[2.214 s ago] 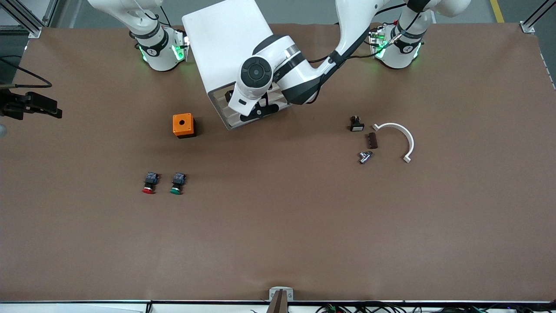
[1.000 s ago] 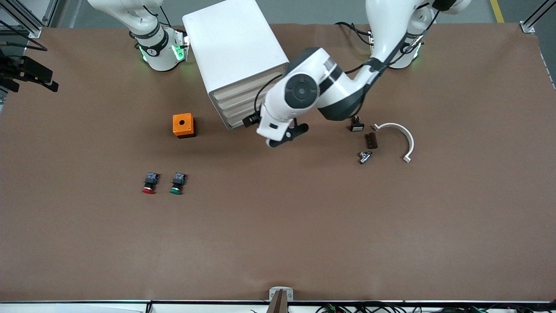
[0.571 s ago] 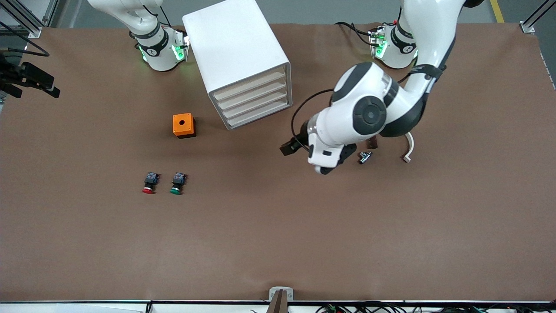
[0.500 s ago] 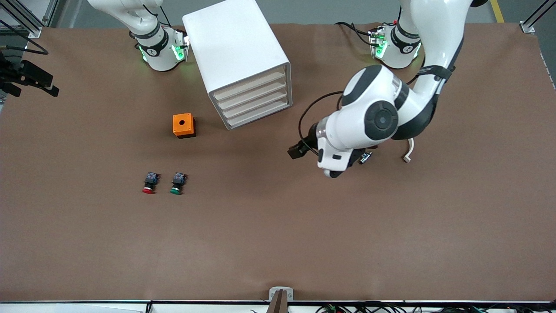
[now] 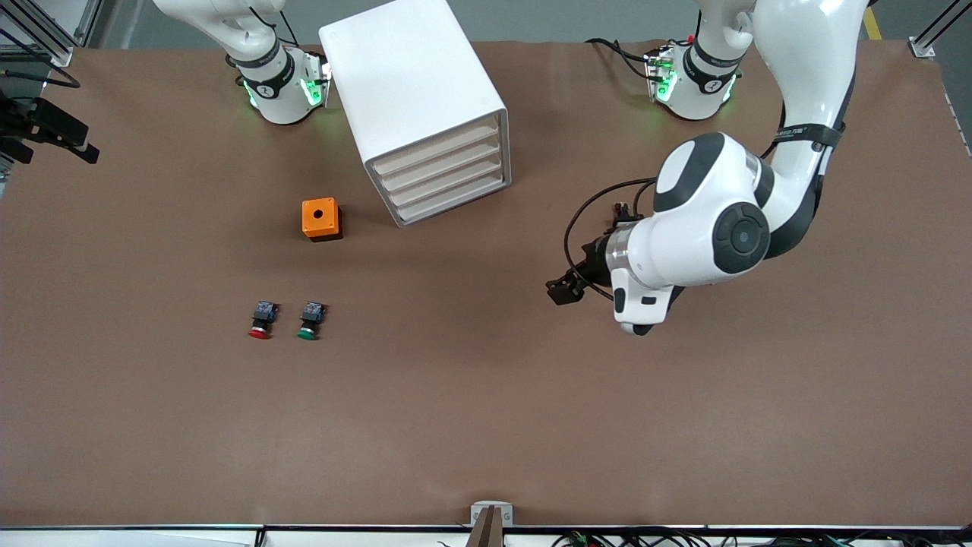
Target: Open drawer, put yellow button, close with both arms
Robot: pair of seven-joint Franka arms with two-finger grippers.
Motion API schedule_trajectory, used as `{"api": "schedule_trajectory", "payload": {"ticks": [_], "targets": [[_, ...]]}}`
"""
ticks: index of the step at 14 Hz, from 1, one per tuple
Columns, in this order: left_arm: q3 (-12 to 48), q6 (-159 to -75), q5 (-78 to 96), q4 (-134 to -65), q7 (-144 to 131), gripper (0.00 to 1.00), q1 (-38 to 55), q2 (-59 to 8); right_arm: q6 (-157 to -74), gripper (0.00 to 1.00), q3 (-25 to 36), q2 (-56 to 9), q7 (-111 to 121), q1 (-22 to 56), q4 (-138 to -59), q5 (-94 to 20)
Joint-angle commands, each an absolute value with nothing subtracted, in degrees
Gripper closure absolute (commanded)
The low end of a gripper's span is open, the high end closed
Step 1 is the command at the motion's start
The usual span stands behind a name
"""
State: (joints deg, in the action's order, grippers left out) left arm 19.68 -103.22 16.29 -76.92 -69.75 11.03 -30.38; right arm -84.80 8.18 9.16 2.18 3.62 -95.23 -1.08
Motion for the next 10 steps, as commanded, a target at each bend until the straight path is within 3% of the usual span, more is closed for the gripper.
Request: {"api": "schedule_trajectory", "payload": {"ticks": [1, 5, 10], "targets": [[20.13, -102.66, 16.61, -77.78, -69.88, 0.00, 9.67, -29.00, -85.43, 0.00, 7.73, 10.55, 1.76, 2.72, -96.50, -1.58], [20.13, -99.96, 16.61, -77.52, -64.71, 0.00, 5.82, -27.00, -85.43, 0.00, 7.73, 10.55, 2.19, 2.38, -96.50, -1.58], [19.77, -79.84, 11.55, -78.22, -39.60, 0.00, -1.05, -19.09, -85.17, 0.00, 7.38, 10.72, 2.64, 2.02, -96.42, -0.97]]}}
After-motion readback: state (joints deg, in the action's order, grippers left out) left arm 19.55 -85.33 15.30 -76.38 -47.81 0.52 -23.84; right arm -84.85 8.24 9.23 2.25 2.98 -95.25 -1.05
